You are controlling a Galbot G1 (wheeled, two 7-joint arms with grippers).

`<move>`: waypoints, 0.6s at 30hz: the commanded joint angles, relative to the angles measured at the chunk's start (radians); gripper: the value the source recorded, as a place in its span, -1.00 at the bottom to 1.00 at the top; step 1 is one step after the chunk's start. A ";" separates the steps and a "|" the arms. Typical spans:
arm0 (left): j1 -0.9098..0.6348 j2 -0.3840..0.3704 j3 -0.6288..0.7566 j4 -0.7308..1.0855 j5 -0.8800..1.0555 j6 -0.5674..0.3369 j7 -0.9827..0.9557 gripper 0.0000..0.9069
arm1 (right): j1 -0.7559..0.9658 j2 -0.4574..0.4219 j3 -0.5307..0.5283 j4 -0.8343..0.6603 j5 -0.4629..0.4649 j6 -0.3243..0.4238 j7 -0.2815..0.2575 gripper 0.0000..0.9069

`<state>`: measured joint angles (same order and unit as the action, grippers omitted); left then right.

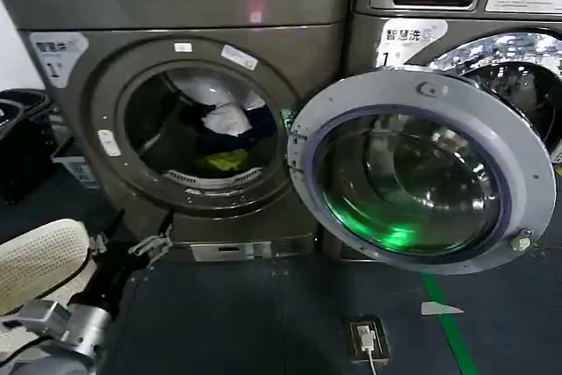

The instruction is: Grasp the clothes from the dryer.

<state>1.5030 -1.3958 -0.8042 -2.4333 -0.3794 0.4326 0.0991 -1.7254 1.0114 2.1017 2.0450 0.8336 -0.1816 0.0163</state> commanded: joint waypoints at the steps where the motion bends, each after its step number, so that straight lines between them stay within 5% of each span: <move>1: -0.001 0.001 -0.001 0.003 0.000 0.000 0.000 1.00 | 0.001 -0.002 -0.002 0.001 -0.001 0.002 0.000 1.00; 18: 0.000 -0.004 0.000 0.004 0.002 -0.001 0.000 1.00 | 0.002 0.002 -0.009 0.006 -0.001 0.006 -0.003 1.00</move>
<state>1.5031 -1.3988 -0.8044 -2.4304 -0.3787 0.4324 0.0991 -1.7237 1.0137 2.0930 2.0512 0.8326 -0.1763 0.0130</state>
